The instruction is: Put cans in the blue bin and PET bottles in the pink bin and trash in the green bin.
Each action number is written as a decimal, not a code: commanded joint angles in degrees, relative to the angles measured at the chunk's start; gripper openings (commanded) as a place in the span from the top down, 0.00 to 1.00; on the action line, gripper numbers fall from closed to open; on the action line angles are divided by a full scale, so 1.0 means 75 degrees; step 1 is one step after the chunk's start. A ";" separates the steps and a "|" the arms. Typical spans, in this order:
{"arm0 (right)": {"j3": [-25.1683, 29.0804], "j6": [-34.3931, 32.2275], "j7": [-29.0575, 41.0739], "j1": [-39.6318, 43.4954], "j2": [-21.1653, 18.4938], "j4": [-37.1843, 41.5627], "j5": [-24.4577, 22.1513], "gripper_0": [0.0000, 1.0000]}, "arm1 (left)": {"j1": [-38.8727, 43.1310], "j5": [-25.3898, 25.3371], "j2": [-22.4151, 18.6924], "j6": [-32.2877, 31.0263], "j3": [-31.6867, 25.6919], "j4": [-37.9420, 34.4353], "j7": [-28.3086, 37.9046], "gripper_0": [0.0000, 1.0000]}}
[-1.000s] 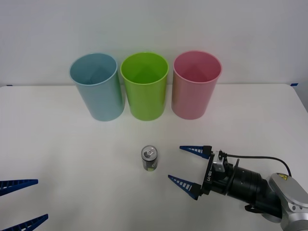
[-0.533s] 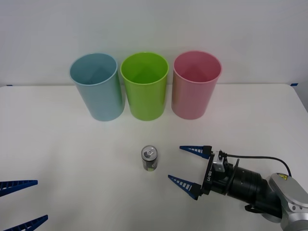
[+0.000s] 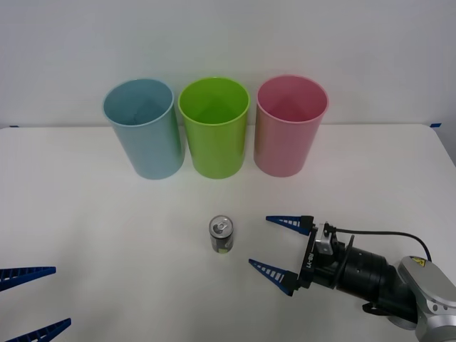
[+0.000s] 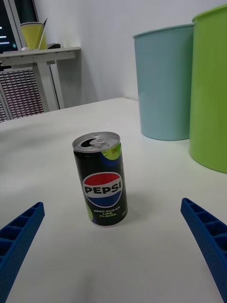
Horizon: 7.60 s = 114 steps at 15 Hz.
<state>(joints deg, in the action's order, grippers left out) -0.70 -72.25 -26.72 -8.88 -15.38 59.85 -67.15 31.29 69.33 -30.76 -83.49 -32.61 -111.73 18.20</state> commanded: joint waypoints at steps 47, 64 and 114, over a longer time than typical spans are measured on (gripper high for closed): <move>-0.0305 0.0398 -0.0223 0.0269 0.0211 0.0211 0.0328 0.00 | 0.0000 0.0002 0.0000 -0.0001 0.0001 0.0002 -0.0001 0.00; -0.1043 0.1465 -0.0445 0.0223 0.0387 0.0445 0.0328 0.00 | 0.0000 0.0002 0.0000 -0.0001 0.0001 0.0002 -0.0001 0.00; -0.1641 0.3035 -0.1020 -0.0024 0.1195 0.0433 0.0281 1.00 | 0.0000 0.0002 0.0000 -0.0001 0.0001 0.0002 -0.0001 0.00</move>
<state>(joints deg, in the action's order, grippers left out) -13.01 -49.49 -34.11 -9.05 -6.42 63.12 -65.05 31.29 69.35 -30.76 -83.50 -32.61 -111.71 18.19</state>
